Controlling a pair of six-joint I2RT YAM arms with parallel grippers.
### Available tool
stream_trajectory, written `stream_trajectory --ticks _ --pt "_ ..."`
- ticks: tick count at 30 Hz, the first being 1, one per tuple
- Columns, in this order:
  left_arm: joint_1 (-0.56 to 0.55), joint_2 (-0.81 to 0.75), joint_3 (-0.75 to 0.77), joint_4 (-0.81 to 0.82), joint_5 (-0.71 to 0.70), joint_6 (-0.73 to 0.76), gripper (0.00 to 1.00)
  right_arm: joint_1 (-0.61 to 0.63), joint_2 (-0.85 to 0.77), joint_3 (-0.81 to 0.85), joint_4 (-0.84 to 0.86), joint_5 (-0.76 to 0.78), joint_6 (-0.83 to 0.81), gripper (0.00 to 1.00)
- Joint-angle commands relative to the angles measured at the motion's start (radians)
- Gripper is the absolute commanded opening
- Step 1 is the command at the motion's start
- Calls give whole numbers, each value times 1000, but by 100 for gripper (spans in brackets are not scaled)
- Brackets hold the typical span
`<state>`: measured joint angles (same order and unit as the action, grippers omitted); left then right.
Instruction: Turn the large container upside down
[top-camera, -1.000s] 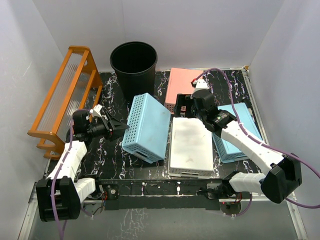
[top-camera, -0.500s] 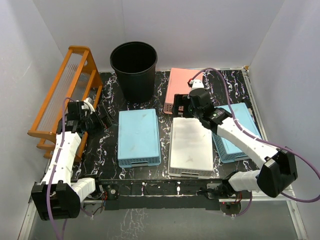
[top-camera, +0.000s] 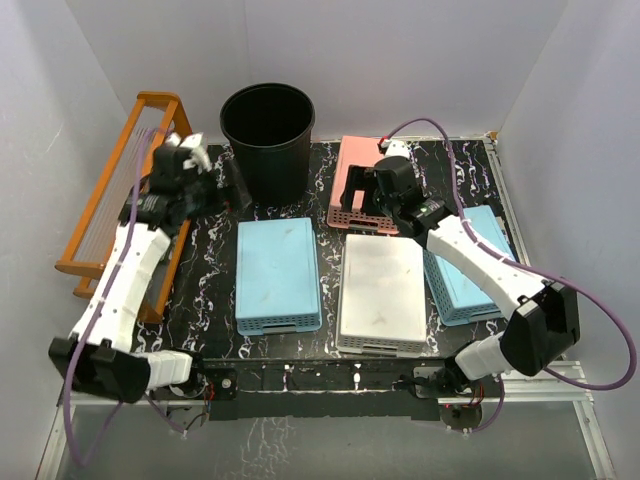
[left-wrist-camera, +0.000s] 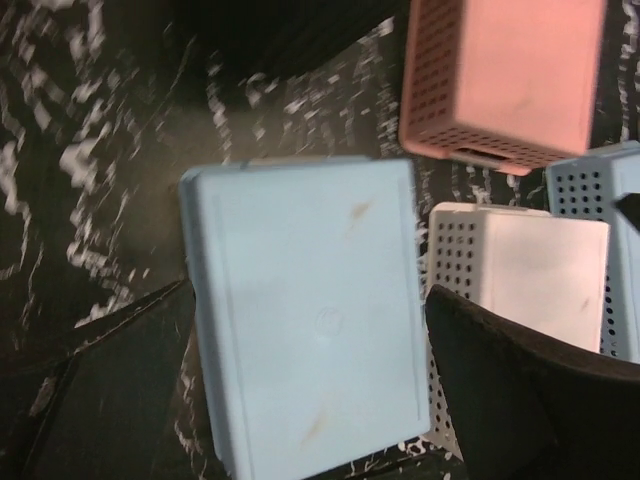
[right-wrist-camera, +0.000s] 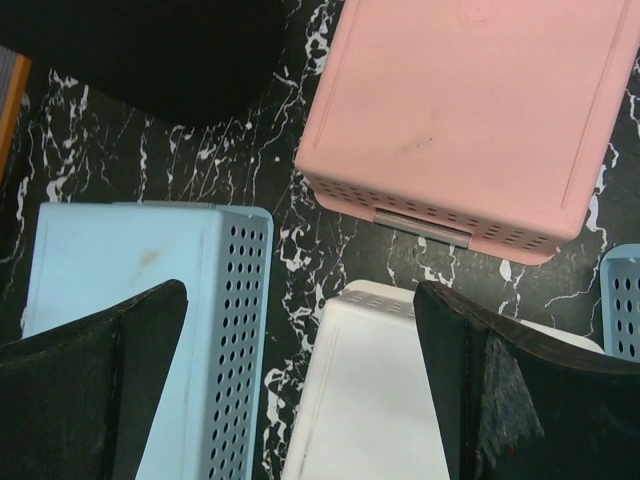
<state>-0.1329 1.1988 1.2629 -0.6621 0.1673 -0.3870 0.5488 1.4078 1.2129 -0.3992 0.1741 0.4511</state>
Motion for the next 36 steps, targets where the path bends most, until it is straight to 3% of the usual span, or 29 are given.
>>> stream_trajectory --ticks 1,6,12,18,27,36 --pt "-197 186 290 -34 -160 109 99 -47 23 106 -34 14 66 98" --pt "-338 441 687 -109 -275 253 99 -87 -28 79 -59 6 75 98" --pt "-381 642 976 -92 -311 357 99 -106 -155 -13 -73 42 58 98" --pt "-382 803 1090 -54 -283 399 99 -118 -220 -49 -104 63 66 98" --pt "-382 911 1104 -60 -303 425 98 -122 -213 -50 -109 49 69 98" --pt "-382 891 1060 -33 -284 426 65 -121 -198 -50 -95 33 80 98"
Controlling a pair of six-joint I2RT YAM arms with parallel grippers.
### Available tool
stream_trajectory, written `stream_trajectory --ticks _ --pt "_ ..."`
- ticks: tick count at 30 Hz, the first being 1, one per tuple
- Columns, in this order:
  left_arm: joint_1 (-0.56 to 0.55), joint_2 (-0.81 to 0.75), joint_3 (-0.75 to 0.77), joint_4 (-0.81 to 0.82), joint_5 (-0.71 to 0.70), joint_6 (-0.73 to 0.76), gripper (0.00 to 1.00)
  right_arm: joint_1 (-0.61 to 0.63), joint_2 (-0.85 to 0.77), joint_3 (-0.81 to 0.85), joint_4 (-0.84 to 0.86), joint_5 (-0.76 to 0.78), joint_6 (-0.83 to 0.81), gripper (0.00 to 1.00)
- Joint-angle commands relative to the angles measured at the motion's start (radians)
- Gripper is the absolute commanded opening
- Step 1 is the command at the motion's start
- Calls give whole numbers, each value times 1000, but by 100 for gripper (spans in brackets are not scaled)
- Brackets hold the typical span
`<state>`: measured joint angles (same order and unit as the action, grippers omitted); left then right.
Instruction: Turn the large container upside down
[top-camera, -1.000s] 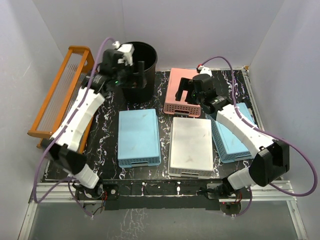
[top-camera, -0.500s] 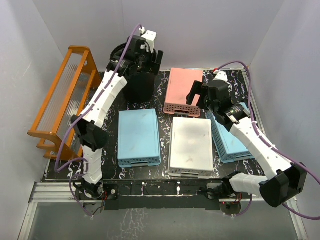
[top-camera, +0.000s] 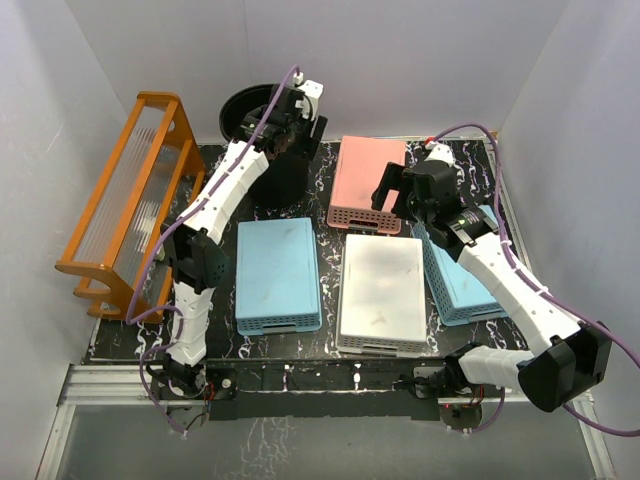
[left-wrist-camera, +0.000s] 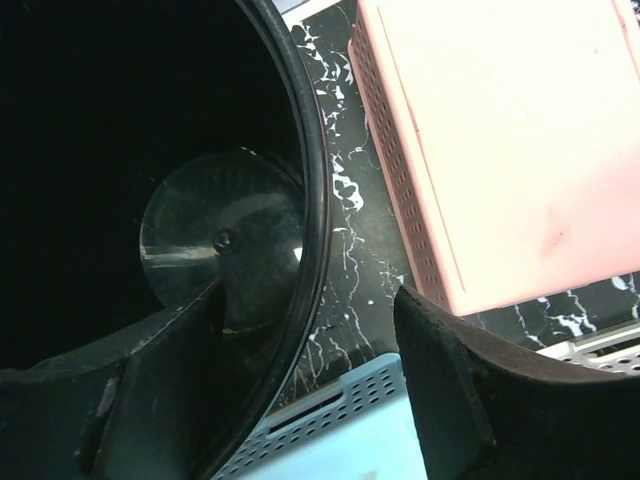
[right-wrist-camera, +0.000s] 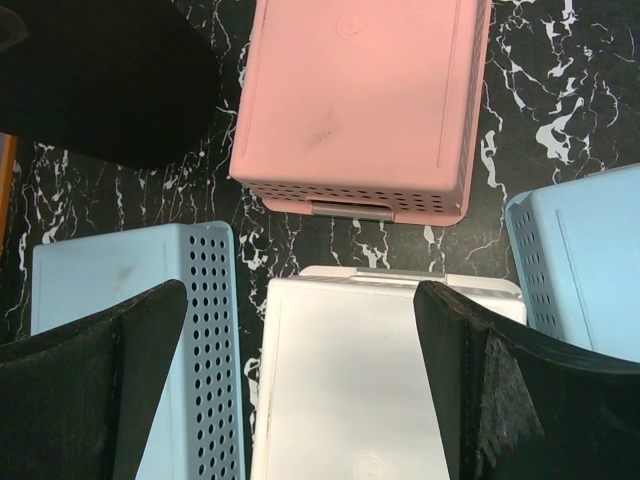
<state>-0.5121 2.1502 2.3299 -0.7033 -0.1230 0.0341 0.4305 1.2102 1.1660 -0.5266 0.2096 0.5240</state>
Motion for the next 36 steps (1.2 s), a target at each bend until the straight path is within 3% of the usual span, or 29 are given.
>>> stream_trajectory --ticks 1,9,20,26,29,33,36 --pt "-2 -65 -16 9 7 5 59 -3 1 -4 32 -3 7 98" --pt "-3 -107 -54 24 6 -6 0 -3 8 -19 43 -26 17 98" --pt "-3 -233 54 63 67 -49 0 -10 26 -23 82 -81 27 98" --pt "-3 -377 51 130 130 -146 0 -88 81 -1 156 -355 4 98" --pt "-2 -455 -5 174 151 -181 0 -175 84 -26 298 -596 38 98" --pt "-2 -525 -32 179 136 -212 0 -303 104 -104 590 -860 212 98" --pt "-1 -575 -76 201 153 -235 0 -331 165 -152 915 -1006 395 98"
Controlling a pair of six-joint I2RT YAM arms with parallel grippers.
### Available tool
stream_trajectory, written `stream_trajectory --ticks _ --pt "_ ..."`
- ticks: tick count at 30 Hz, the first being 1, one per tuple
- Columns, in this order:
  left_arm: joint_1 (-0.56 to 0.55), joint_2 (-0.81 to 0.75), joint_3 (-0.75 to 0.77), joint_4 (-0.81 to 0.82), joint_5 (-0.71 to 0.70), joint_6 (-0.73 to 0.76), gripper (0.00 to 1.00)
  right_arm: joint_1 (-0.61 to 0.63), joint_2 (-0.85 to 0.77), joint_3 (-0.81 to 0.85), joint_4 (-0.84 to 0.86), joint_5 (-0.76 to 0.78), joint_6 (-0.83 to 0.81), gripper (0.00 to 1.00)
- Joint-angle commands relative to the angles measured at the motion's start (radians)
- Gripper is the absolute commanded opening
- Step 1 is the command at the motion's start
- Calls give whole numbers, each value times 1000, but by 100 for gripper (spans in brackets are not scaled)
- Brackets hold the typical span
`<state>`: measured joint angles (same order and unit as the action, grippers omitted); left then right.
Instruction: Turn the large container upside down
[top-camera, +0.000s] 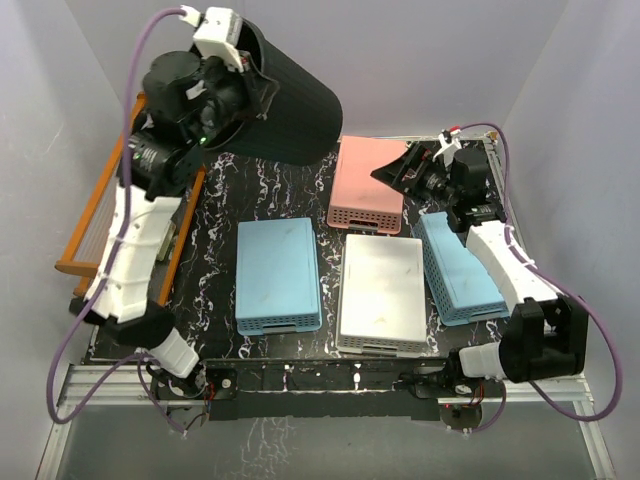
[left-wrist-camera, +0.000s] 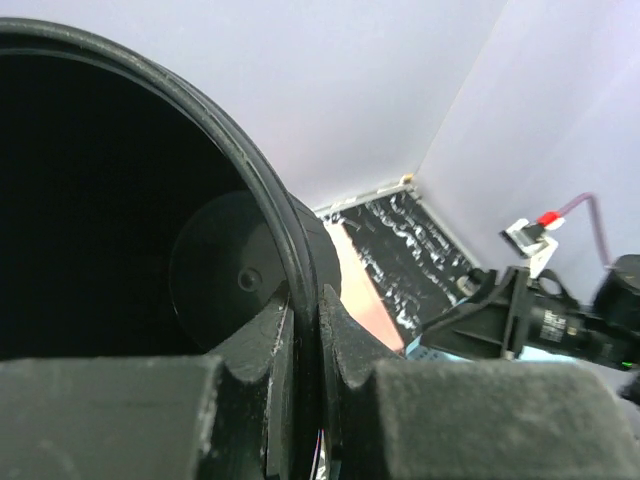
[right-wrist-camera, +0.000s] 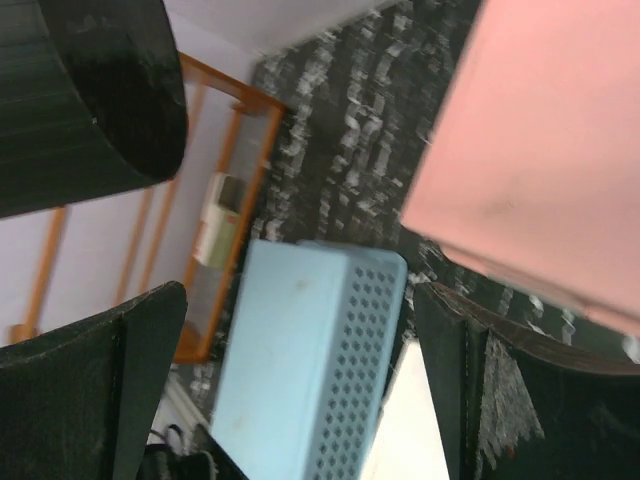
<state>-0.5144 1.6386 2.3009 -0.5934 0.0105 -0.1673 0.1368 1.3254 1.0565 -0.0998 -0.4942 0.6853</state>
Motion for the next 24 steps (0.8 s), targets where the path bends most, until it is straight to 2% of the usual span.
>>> stream_trajectory --ticks 1,6,8,12,15,24 --pt "1 -81 -63 104 26 -41 0 -37 72 -58 613 -336 299 98" --pt "1 -90 -51 91 46 -49 0 -38 212 -125 1300 -406 743 98" --pt "1 -87 -52 89 66 -48 0 -35 281 -123 1498 -398 877 98" --pt "1 -82 -59 94 113 -54 0 -15 389 -137 1743 -318 1056 98" --pt "1 -74 -60 100 131 -62 0 12 458 -126 1821 -266 1092 98" --pt "1 -85 -82 89 143 -64 0 89 532 -5 1770 -249 1058 98"
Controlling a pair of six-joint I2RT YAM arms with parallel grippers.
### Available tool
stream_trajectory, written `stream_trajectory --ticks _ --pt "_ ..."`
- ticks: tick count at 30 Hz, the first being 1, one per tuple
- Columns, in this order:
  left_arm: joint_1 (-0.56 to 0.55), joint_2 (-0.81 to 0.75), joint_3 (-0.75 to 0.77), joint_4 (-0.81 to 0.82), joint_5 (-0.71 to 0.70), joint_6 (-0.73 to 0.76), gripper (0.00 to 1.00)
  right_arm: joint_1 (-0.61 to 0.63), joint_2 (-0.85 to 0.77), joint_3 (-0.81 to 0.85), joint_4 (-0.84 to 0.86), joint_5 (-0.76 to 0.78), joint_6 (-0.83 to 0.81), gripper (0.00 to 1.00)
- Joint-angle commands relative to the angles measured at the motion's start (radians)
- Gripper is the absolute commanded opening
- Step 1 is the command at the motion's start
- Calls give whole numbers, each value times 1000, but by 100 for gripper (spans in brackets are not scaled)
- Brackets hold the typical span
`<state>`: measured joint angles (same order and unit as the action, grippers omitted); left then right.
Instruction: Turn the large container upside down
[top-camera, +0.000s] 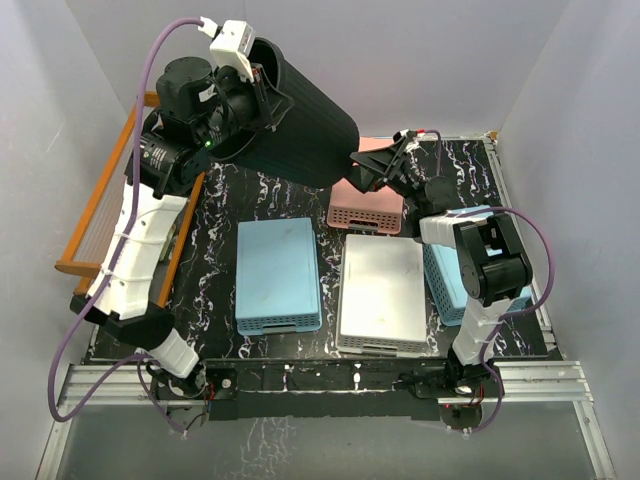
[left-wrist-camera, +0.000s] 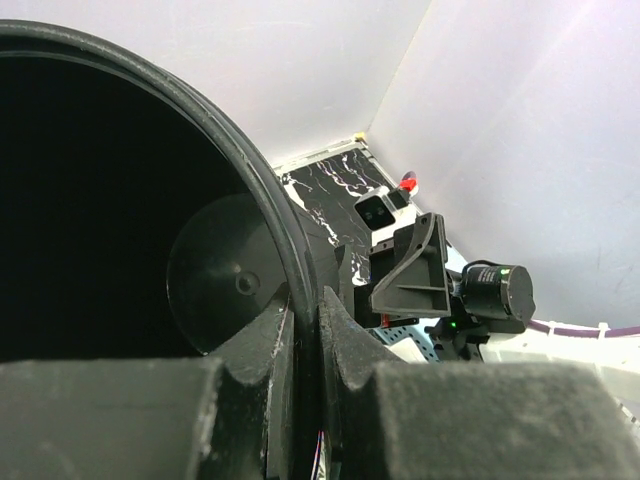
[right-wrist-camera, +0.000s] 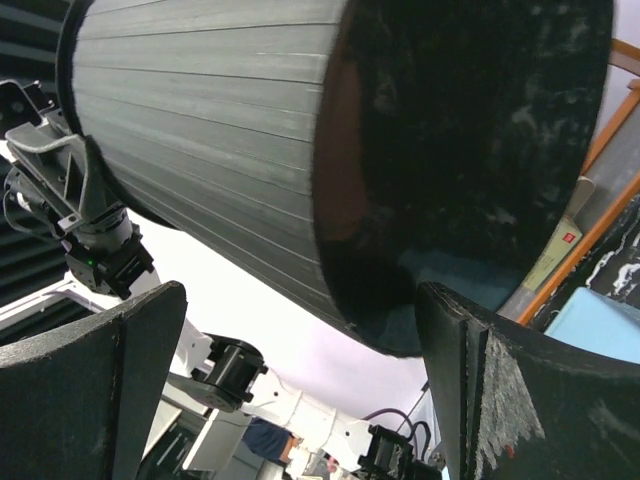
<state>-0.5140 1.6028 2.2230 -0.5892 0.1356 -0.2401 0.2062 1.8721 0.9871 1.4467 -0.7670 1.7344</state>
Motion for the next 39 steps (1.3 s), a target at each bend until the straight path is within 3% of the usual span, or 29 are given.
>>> stream_trajectory --ticks 1,9,17,22,26,28,39 --pt "0 -50 -12 85 14 8 0 22 -16 64 225 21 8 98" --pt "4 -51 -160 167 -54 15 0 27 -82 13 221 -1 -8 98" --pt "52 -85 -386 292 -45 3 0 -46 -208 -42 17 -85 -144 98" --pt "93 -89 -510 371 -4 -27 18 -62 -237 -38 -85 -99 -201 98" --pt "125 -75 -606 440 77 -46 65 -64 -283 -36 -251 -72 -330 98" --pt "139 -52 -630 453 116 -60 78 -64 -301 -25 -308 -57 -372 98" --pt "170 52 -680 508 217 -103 94 -52 -295 42 -359 -70 -399 98"
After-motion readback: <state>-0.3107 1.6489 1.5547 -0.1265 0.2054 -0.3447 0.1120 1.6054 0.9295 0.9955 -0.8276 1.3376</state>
